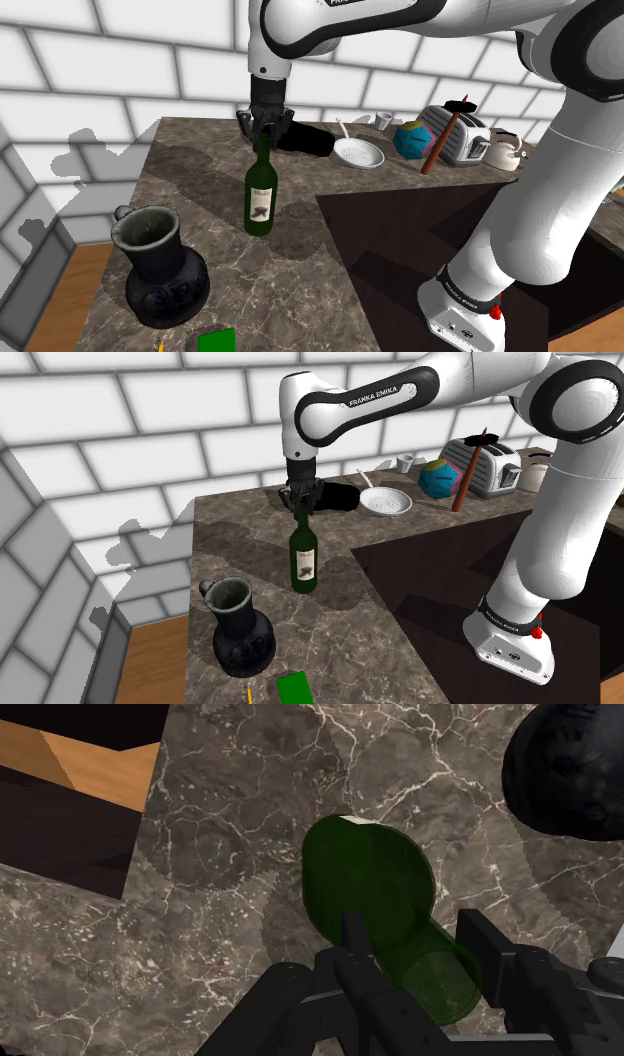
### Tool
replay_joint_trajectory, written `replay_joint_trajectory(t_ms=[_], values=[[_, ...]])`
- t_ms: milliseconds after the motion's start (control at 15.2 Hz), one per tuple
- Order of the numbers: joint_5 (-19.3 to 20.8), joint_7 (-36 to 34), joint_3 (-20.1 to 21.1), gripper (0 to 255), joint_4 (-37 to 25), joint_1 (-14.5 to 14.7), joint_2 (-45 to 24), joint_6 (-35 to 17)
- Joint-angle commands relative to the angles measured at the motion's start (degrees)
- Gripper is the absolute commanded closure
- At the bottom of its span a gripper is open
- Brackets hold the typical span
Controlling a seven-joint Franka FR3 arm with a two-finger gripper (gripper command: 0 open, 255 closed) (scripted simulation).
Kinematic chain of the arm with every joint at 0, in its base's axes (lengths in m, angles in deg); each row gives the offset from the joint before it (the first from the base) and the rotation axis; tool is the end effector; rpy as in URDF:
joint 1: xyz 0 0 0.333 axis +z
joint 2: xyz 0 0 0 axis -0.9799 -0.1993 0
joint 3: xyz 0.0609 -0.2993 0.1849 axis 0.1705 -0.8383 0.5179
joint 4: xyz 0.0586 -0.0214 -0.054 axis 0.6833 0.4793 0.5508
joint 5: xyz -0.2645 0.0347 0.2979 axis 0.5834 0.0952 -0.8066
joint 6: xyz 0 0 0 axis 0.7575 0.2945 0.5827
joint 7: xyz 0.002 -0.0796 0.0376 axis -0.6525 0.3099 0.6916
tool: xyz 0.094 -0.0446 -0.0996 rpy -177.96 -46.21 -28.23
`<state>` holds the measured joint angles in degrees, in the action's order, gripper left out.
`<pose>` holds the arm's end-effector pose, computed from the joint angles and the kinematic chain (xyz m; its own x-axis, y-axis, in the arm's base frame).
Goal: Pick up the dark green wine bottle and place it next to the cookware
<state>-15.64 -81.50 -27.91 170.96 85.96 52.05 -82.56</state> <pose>0.5603 0.2039 0.4656 0.9753 -0.1946 -0.1040 -0.2001 -0.9787 -0.0453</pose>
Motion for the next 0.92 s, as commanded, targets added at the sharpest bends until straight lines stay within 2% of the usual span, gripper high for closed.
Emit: replay_joint_trajectory(t_ms=[0,132,858], values=[[0.00,0.00,0.00,255,0.02,0.00,-0.02,0.01],[0.00,0.00,0.00,255,0.02,0.00,-0.02,0.00],[-0.05,-0.50,0.00,255,-7.33,-0.06,0.89,8.22]])
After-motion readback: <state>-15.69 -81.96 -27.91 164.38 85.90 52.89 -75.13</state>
